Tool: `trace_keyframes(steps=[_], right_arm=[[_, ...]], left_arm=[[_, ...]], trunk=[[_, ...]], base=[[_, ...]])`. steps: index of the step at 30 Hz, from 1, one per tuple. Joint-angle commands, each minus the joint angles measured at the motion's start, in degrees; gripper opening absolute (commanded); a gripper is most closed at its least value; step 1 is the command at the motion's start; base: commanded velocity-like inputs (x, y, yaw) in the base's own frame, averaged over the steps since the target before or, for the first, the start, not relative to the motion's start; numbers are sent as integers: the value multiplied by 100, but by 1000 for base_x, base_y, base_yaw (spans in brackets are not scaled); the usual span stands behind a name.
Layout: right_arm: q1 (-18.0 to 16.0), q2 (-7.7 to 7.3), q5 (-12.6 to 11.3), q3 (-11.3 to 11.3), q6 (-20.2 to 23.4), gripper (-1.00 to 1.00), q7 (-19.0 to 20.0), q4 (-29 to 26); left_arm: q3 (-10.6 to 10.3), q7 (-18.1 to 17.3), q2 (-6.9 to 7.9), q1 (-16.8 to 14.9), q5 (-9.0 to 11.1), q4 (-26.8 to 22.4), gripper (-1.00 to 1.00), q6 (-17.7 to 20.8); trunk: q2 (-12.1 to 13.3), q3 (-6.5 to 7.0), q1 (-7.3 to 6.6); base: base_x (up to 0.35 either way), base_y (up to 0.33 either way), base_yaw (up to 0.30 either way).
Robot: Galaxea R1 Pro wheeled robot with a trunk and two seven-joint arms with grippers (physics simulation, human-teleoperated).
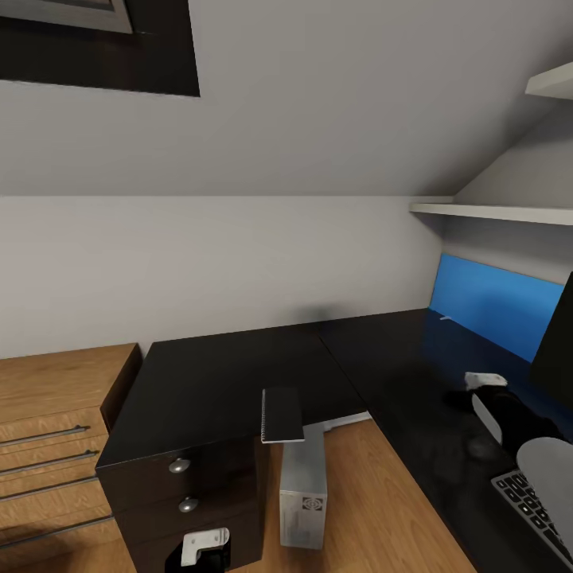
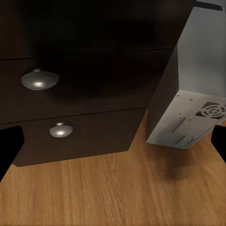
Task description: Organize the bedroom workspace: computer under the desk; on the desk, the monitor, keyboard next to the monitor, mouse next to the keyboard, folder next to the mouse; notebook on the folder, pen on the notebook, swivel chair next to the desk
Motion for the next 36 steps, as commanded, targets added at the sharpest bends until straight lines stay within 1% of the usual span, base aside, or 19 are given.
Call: trace_keyframes(steps=[1, 3, 5, 8, 10, 11, 13, 14, 16, 17, 19, 20, 24, 29, 30, 32, 33, 35, 36], right_arm=[[20, 50, -48, 39, 127, 100, -24, -239], [125, 138, -48, 41, 272, 100, -33, -600], [535, 361, -42, 38, 655, 100, -54, -1445], [929, 604, -40, 35, 1155, 100, -93, -2277], [1229, 860, -39, 31, 1644, 100, -253, -2969], [1307, 927, -39, 29, 1749, 100, -312, -3146], [1648, 1175, -39, 31, 2036, 100, -596, -3852], [1739, 1230, -37, 33, 2077, 100, -669, -4017], [2155, 1623, -12, 93, 2204, 100, -1088, -4656], [2219, 1786, 8, 140, 2218, 100, -1237, -4741], [2260, 1904, 29, 176, 2220, 100, -1373, -4793], [2295, 2008, 47, 209, 2208, 100, -1531, -4837], [2325, 2102, 57, 245, 2191, 100, -1672, -4855], [2332, 2138, 58, 584, 2182, 100, -1704, -4785], [2332, 2160, 44, 803, 2096, 100, -1710, -4790], [2332, 2209, 55, 813, 1942, 100, -1731, -4778], [2385, 2393, 72, 827, 1568, 100, -2088, -4723], [2428, 2449, 70, 865, 1471, 100, -2360, -4675], [2461, 2484, 72, 1423, 1044, 100, -2617, -4445]], left_arm=[[-37, 39, 8, -9, 60, -2, 100, -44], [-37, 39, 8, -9, 60, -1, 100, -44], [-37, 39, 8, -9, 60, 0, 100, -44], [-37, 39, 8, -9, 60, 0, 100, -44], [-37, 39, 8, -9, 60, 0, 100, -44], [-37, 39, 8, -9, 60, 0, 100, -44], [-37, 39, 8, -9, 60, 0, 100, -44], [-37, 39, 8, -9, 60, 0, 100, -44], [-37, 37, 8, -9, 60, 0, 100, -44], [-37, 38, 8, -9, 60, 0, 100, -44], [-37, 37, 8, -9, 60, -1, 100, -44], [-37, 38, 8, -9, 60, -2, 100, -44], [-37, 38, 8, -9, 60, -4, 100, -44], [-37, 39, 8, -9, 60, -3, 100, -44], [-37, 42, 8, -9, 60, -1, 100, -44], [-37, 45, 8, -9, 60, -1, 100, -44], [-37, 46, 8, -9, 60, 0, 100, -44], [-37, 47, 8, -9, 61, 0, 100, -44], [-37, 42, 8, -9, 60, 6, 100, -44]], trunk=[[-4, -7, 0], [-4, -7, 0], [-4, -7, 0], [-4, -7, 0], [-4, -7, 0], [-4, -7, 0], [-4, -7, 0], [-4, -7, 0], [-4, -7, 0], [-4, -7, 0], [-4, -7, 0], [-4, -7, 0], [-4, -7, 0], [-4, -7, 0], [-4, -7, 0], [-4, -7, 0], [-4, -7, 0], [-4, -7, 0], [-4, -7, 0]], base=[[0, 0, 0], [0, 0, 0], [0, 0, 0], [0, 0, 0], [0, 0, 0], [0, 0, 0], [0, 0, 0], [0, 0, 0], [0, 0, 0], [0, 0, 0], [0, 0, 0], [0, 0, 0], [0, 0, 0], [0, 0, 0], [0, 0, 152], [0, 0, 188], [0, 0, 247], [0, 0, 253], [0, 0, 260]])
